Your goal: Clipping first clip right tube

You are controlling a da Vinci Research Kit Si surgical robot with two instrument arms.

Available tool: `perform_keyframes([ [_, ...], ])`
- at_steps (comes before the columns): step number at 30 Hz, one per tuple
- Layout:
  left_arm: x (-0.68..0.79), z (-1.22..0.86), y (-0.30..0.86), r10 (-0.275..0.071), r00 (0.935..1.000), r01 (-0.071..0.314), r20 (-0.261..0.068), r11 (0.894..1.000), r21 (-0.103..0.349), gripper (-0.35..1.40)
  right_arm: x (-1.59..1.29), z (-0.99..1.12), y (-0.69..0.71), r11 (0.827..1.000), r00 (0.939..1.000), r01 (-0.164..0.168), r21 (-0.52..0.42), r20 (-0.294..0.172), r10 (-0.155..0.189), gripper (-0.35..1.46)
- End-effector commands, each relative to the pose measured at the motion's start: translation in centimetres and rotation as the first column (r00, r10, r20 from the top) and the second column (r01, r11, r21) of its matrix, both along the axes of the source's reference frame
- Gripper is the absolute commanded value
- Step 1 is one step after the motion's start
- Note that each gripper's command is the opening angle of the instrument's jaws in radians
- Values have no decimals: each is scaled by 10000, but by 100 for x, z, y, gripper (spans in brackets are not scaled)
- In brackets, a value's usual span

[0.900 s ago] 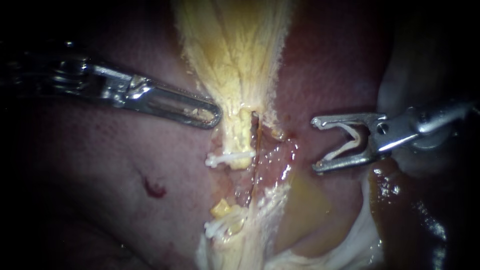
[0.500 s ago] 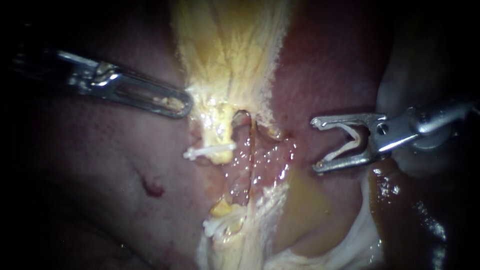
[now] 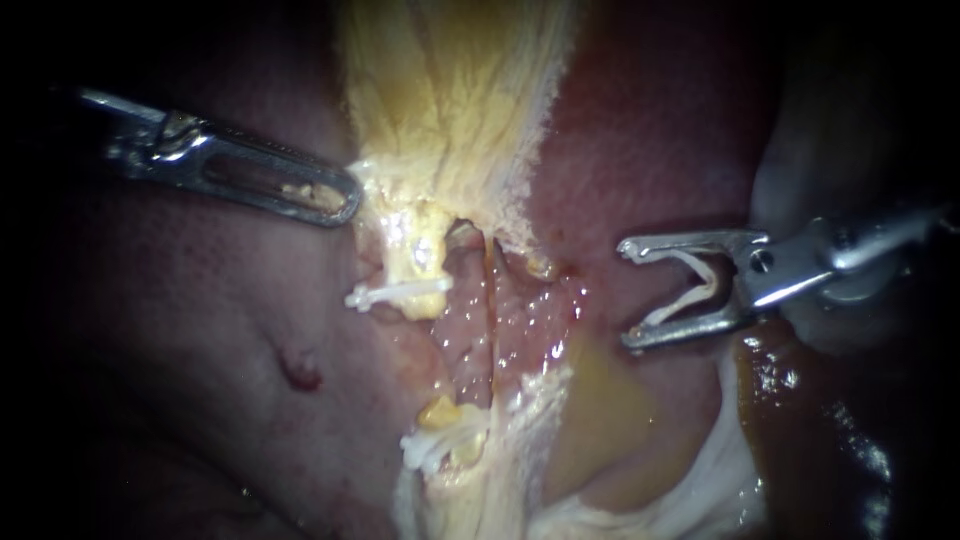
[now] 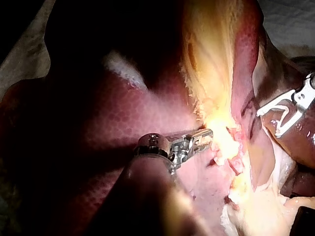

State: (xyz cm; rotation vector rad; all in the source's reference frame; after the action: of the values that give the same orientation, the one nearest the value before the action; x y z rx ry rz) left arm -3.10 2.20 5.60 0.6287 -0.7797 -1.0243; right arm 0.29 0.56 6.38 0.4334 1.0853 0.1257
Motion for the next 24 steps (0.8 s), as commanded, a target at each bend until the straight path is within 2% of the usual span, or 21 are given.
perform_keyframes([
  [1, 0, 0, 0, 0, 10000, 0, -4, 10000, -1, -35, 3, 2, -3, 9999, 10000, -48, 139, 9, 47, 50],
  [15, -1, -1, -1, -9, 10000, 9, -10, 10000, -6, -35, 58, 40, -42, 9898, 9990, 21, 1426, -444, 43, 50],
  [19, -1, -1, -2, -12, 10000, 12, -12, 10000, -6, -35, 70, 54, -48, 9861, 9990, -12, 1659, -429, 85, 50],
  [24, -1, -1, -2, -13, 10000, 13, -12, 10000, -6, -35, 79, 73, -48, 9768, 9981, -157, 2137, -550, 281, 50],
])
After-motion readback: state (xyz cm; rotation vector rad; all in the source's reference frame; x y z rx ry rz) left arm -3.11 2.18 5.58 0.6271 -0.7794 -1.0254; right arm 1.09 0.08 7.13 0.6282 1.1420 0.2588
